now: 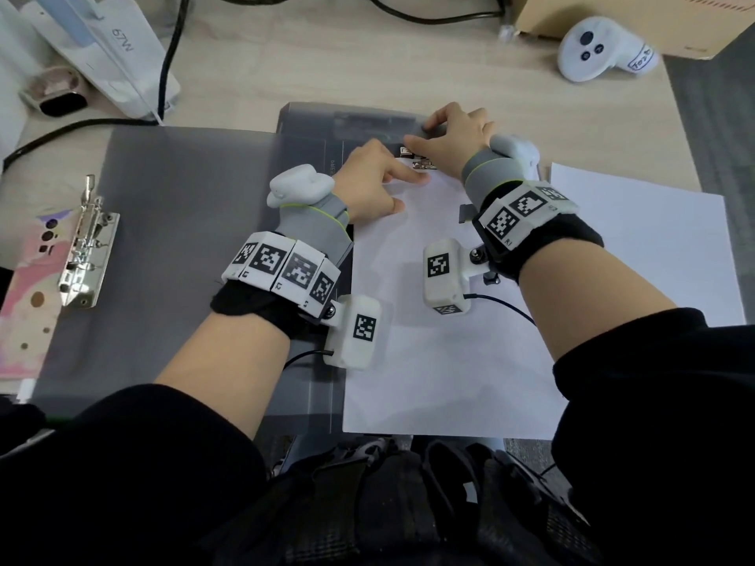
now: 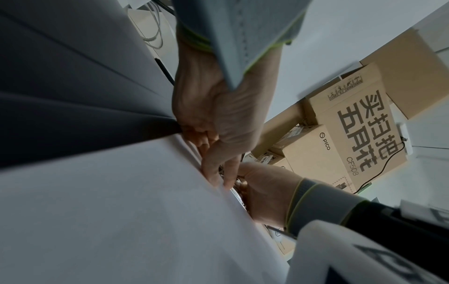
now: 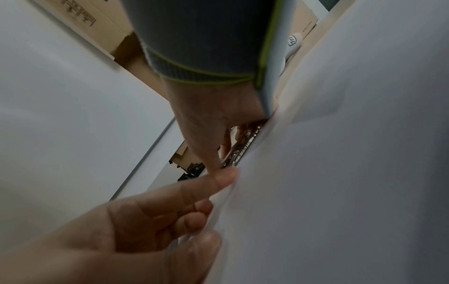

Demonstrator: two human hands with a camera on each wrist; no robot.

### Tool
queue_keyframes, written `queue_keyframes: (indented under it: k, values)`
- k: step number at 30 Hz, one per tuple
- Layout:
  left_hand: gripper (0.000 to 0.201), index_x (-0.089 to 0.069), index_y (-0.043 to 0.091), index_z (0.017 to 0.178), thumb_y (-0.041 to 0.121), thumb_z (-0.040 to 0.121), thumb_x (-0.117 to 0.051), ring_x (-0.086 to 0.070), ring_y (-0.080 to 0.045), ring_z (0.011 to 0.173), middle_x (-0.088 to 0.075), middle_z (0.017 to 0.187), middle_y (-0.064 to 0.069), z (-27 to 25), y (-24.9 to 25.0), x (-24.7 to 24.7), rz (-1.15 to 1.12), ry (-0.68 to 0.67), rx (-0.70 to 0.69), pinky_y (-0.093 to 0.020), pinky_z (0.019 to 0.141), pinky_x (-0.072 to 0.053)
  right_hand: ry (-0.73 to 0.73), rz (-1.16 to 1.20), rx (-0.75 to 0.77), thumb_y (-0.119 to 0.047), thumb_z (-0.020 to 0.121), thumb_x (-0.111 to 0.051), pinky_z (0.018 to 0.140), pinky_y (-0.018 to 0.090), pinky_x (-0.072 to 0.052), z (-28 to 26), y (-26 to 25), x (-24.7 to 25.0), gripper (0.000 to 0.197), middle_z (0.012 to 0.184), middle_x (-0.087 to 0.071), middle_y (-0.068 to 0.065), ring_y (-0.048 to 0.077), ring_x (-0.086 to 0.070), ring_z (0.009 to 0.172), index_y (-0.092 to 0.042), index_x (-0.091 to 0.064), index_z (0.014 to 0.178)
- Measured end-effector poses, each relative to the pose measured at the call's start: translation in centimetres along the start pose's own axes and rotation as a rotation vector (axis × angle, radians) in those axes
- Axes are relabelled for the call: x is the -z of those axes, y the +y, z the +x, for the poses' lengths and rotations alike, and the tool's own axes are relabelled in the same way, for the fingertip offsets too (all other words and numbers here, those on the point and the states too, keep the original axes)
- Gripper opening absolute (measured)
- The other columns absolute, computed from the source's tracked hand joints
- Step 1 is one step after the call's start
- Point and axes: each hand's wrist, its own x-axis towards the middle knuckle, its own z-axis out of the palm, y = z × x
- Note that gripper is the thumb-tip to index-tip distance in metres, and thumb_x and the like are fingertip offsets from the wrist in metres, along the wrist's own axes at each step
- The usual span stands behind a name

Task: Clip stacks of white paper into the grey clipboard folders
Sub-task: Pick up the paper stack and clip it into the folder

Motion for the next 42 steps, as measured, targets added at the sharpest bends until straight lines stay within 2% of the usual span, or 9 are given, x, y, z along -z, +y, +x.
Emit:
queue_keyframes:
  k: [3,11,15,19,25,29,36,40,42]
  values:
    - [0.046,-0.058,0.027,0.127,0.010,0.084,-0.061,-0.038,-0.013,0.100,-0.033,0.106,-0.001,0.1,-0.1,0.0,0.003,0.012,-0.008,-0.021,0.094,-0.031,-0.011,-0.012,-0.002,-0.045,0.083,-0.059,0.105,0.028,-0.027,0.0,0.1,0.1,0.045,0.132,-0.037,0.007,0.025,-0.031,0.126,-0.019,-0.053,0.119]
    - [0.047,-0.057,0.026,0.129,0.009,0.085,-0.059,-0.036,-0.013,0.101,-0.034,0.105,-0.003,0.1,0.0,0.0,0.013,0.008,0.001,-0.016,0.084,-0.029,-0.052,0.050,-0.010,-0.042,0.086,-0.055,0.111,0.031,-0.027,-1.5,-0.2,0.9,0.040,0.133,-0.041,0.007,0.025,-0.029,0.131,-0.020,-0.055,0.119]
    - [0.048,-0.057,0.028,0.128,0.009,0.084,-0.059,-0.046,-0.025,0.114,-0.037,0.110,-0.007,-0.2,0.7,0.1,0.028,-0.005,0.038,-0.027,0.099,-0.037,-0.021,0.142,0.026,-0.035,0.084,-0.055,0.102,0.031,-0.039,-3.4,0.1,2.3,0.022,0.113,-0.057,0.000,0.024,-0.041,0.123,-0.027,-0.058,0.104]
    - [0.049,-0.054,0.030,0.131,0.010,0.086,-0.054,-0.038,-0.033,0.130,-0.043,0.132,-0.017,-1.0,2.2,-0.1,0.086,0.006,0.090,-0.036,0.108,-0.035,0.034,0.170,0.068,-0.028,0.089,-0.053,0.105,0.035,-0.036,-5.9,1.7,3.8,0.028,0.124,-0.060,0.000,0.023,-0.039,0.126,-0.023,-0.063,0.114]
    - [0.046,-0.051,0.021,0.134,0.018,0.088,-0.055,-0.038,-0.029,0.132,-0.051,0.139,-0.007,-2.8,5.1,-0.9,0.067,0.020,0.069,-0.032,0.110,-0.031,0.073,0.225,0.100,-0.048,0.064,-0.051,0.104,0.045,-0.039,-8.4,5.9,4.6,0.011,0.104,-0.068,-0.014,0.027,-0.052,0.119,-0.044,-0.058,0.071]
    - [0.044,-0.052,0.017,0.133,0.019,0.089,-0.057,-0.041,-0.022,0.133,-0.049,0.142,-0.005,-4.1,8.7,-2.8,0.048,-0.017,-0.052,-0.028,0.109,-0.031,0.120,0.247,0.038,-0.031,0.076,-0.056,0.104,0.045,-0.040,-12.9,8.6,7.0,0.015,0.101,-0.066,-0.011,0.028,-0.050,0.120,-0.034,-0.064,0.089]
    - [0.038,-0.057,0.012,0.127,0.016,0.089,-0.057,-0.050,-0.022,0.127,-0.057,0.135,-0.005,-5.6,14.8,-8.0,0.035,-0.143,-0.230,-0.030,0.106,-0.038,0.384,0.154,-0.264,-0.022,0.088,-0.054,0.101,0.035,-0.033,-17.8,16.1,10.4,0.043,0.136,-0.050,0.010,0.032,-0.035,0.129,-0.015,-0.051,0.130]
    - [0.040,-0.056,0.010,0.129,0.019,0.089,-0.057,-0.051,-0.023,0.127,-0.057,0.135,-0.007,-5.9,17.7,-11.3,0.096,-0.254,-0.263,-0.030,0.106,-0.039,0.437,-0.003,-0.468,-0.022,0.091,-0.049,0.106,0.045,-0.037,-20.4,20.4,12.0,0.047,0.139,-0.047,0.019,0.034,-0.039,0.132,-0.001,-0.043,0.132]
    - [0.040,-0.057,0.009,0.127,0.020,0.089,-0.058,-0.053,-0.025,0.124,-0.058,0.133,-0.009,-5.7,18.1,-12.3,0.152,-0.238,-0.240,-0.030,0.103,-0.040,0.377,0.020,-0.482,-0.021,0.094,-0.047,0.102,0.043,-0.040,-21.2,21.7,11.7,0.046,0.138,-0.047,0.021,0.036,-0.045,0.128,0.002,-0.041,0.132]
